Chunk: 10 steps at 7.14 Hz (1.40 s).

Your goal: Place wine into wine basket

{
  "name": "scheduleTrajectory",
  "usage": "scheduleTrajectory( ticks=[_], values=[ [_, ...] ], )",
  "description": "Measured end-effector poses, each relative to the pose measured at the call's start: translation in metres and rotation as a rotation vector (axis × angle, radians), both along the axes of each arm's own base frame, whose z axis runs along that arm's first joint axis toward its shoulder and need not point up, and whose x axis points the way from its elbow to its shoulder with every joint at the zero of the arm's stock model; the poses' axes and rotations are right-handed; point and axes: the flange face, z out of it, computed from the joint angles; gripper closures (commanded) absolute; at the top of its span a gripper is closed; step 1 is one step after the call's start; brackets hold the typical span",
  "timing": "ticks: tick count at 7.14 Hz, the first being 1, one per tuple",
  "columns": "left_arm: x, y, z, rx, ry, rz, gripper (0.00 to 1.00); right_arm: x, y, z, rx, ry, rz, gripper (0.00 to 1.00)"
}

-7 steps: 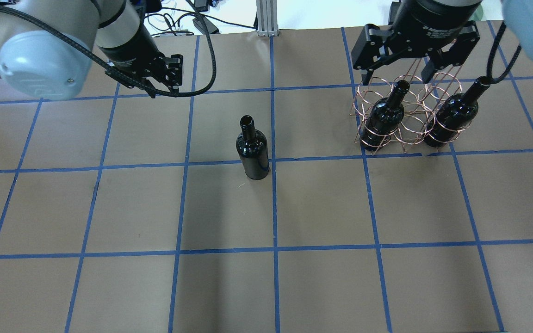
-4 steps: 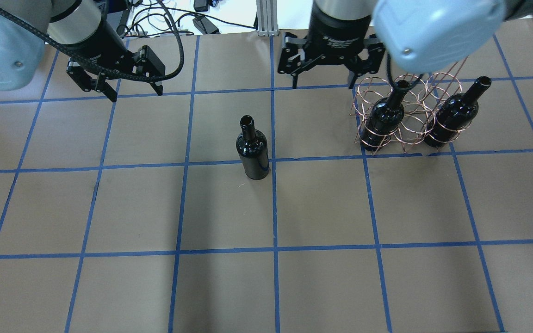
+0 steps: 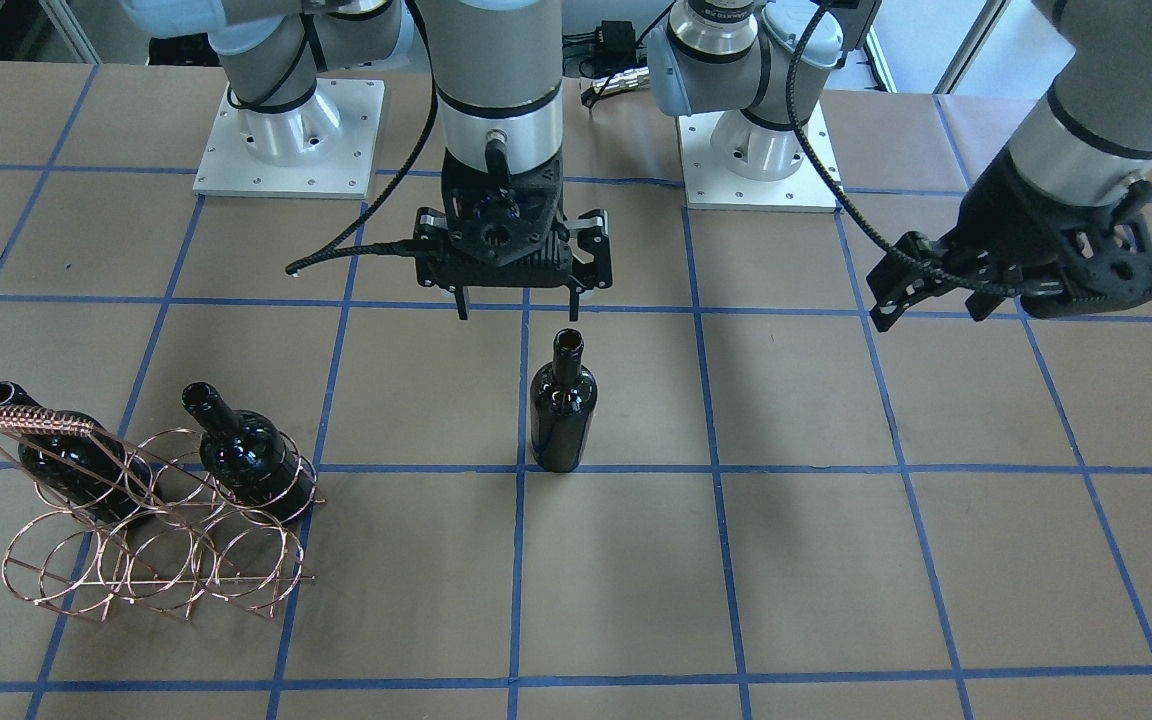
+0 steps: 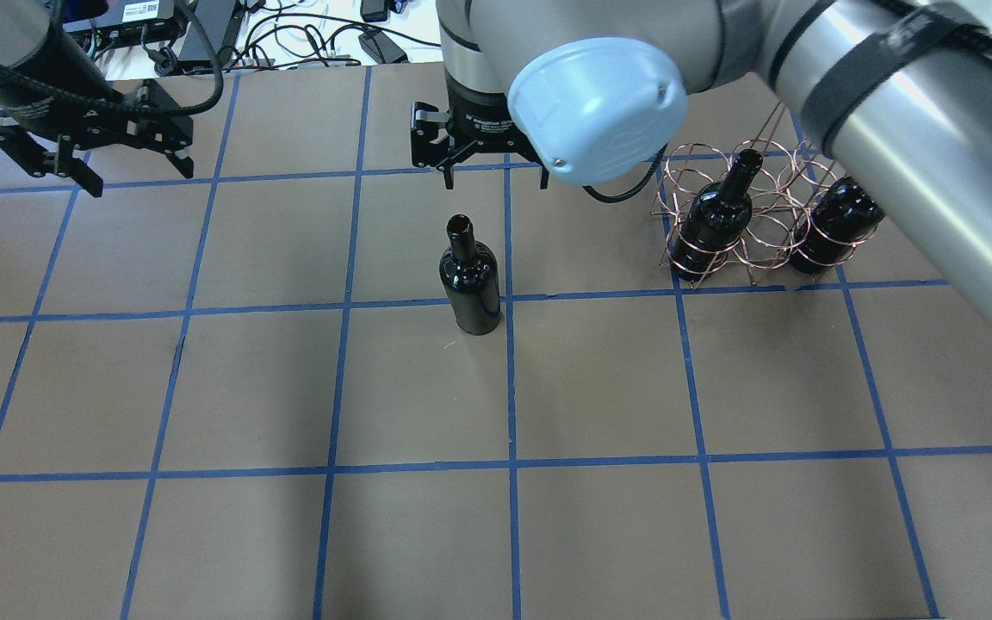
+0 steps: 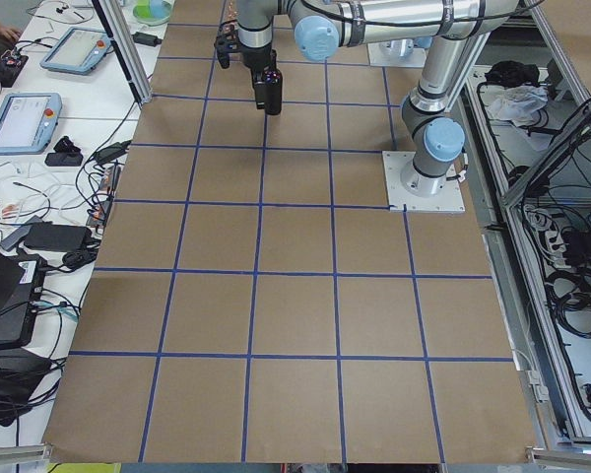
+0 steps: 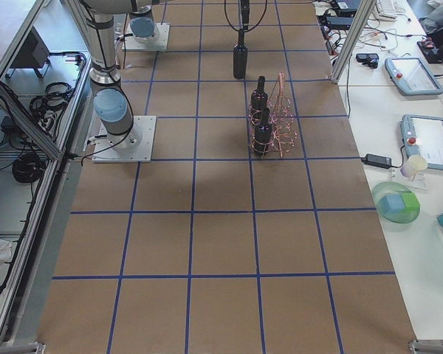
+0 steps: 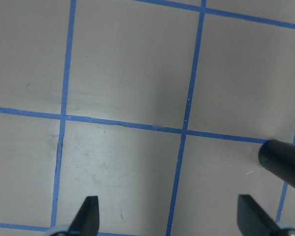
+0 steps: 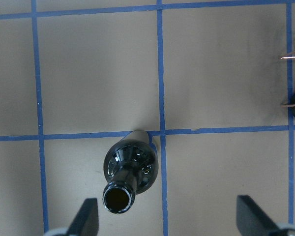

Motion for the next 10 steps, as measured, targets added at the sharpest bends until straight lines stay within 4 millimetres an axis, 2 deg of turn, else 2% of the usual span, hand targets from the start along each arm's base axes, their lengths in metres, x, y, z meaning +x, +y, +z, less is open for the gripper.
scheduleTrajectory(
  ticks=[2,4,6,8,9,10],
  values=[
    [0.009,0.005,0.003,0.017,-0.024,0.017,0.00,0.012,-0.011,-0.032,0.037,0.022,0.002,0.00],
    [0.000,0.006,0.003,0.005,0.024,0.012,0.00,0.020,-0.020,-0.061,0.090,0.012,-0.009,0.00],
    [-0.008,0.012,0.012,-0.016,0.064,0.009,0.00,0.024,-0.026,-0.086,0.129,0.017,-0.013,0.01],
    [-0.010,0.019,0.019,-0.020,0.074,0.009,0.00,0.026,-0.026,-0.092,0.139,0.020,-0.012,0.16],
    [-0.011,0.020,0.019,-0.020,0.077,0.009,0.00,0.026,-0.026,-0.092,0.139,0.020,-0.010,0.17],
    [-0.011,0.020,0.019,-0.020,0.076,0.009,0.00,0.030,-0.023,-0.091,0.139,0.019,-0.004,0.21]
  ],
)
